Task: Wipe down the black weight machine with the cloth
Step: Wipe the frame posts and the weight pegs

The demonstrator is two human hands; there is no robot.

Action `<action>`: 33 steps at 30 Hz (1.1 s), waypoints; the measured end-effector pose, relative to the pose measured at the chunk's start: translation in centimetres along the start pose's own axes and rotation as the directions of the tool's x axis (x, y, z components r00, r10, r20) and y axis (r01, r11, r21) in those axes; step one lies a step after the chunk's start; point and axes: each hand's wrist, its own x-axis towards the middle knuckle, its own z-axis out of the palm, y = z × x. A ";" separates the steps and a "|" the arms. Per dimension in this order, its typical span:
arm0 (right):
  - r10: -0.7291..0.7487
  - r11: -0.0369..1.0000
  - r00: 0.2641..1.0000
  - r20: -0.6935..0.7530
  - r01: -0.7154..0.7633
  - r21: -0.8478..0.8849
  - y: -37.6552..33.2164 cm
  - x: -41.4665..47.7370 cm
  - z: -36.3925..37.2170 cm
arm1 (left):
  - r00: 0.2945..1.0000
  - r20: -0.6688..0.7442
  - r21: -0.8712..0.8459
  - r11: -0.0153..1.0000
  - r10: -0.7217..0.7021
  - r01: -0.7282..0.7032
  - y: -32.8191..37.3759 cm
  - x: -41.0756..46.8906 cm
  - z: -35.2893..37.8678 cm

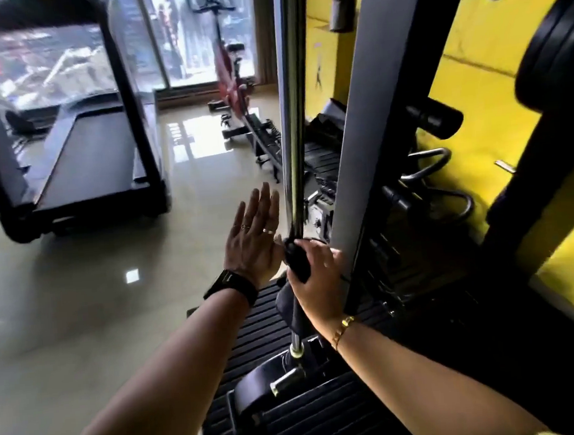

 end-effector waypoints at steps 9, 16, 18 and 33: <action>-0.024 0.997 0.936 -0.351 0.051 0.066 -5.0 4.1 -3.3 | 0.952 -0.267 -0.168 0.965 0.152 -0.201 0.8 7.6 -2.7; -0.156 0.985 0.813 -0.561 0.173 -0.022 -7.6 10.2 -8.2 | 0.894 -0.433 -0.199 0.955 0.117 -0.221 1.6 13.5 -7.0; -0.163 0.981 0.776 -0.609 0.196 -0.014 -8.7 11.9 -9.4 | 0.867 -0.477 -0.150 0.959 0.144 -0.241 1.5 15.5 -8.5; -0.561 0.819 0.523 -0.642 0.461 -0.340 -20.2 25.0 -25.8 | 0.720 -0.648 -0.005 0.944 0.249 -0.330 3.4 33.4 -22.9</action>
